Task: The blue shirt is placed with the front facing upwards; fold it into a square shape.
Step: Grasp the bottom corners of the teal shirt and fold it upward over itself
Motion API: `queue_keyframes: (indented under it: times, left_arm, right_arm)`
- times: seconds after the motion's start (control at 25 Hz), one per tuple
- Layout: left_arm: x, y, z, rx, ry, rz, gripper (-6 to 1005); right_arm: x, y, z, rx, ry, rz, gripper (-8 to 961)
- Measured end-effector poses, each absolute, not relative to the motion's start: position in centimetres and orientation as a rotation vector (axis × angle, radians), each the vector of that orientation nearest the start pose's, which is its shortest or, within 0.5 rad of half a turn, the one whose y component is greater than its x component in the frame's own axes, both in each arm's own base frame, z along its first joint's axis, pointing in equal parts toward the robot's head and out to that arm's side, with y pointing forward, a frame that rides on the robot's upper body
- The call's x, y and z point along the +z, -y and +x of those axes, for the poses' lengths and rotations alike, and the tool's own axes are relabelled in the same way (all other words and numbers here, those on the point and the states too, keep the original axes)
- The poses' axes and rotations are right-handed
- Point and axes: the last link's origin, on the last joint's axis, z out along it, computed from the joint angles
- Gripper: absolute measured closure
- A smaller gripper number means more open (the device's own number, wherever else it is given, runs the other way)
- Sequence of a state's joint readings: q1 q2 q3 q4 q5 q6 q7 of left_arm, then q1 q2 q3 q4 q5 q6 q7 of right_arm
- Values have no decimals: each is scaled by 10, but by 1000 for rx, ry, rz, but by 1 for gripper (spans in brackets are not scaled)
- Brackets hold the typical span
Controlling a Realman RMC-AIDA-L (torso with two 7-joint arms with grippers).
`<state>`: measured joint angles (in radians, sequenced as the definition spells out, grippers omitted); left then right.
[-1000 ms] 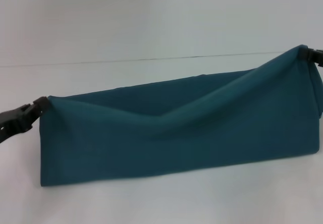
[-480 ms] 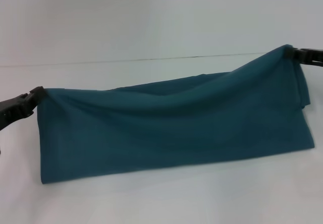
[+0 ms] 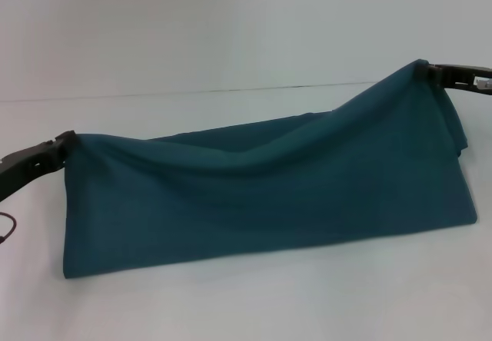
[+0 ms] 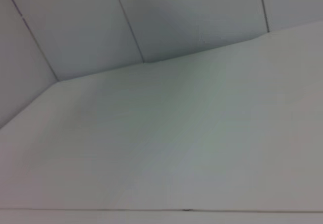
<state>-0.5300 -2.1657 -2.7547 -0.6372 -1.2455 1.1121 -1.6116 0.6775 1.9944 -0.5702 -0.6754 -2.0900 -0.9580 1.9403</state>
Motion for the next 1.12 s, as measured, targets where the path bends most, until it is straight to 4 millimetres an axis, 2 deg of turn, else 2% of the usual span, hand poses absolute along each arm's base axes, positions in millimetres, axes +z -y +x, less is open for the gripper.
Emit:
queue_keyframes:
  times: [0.36,1.12]
  left_arm:
    - [13,-388,-307,-764,1173,-1914,974]
    - [9,-403,-310,-676,1184,-1839,973]
  right_arm:
    - [71,-448,292,544,-1169,-1914,923]
    - [48,-466,279,494,-1141,-1887,905]
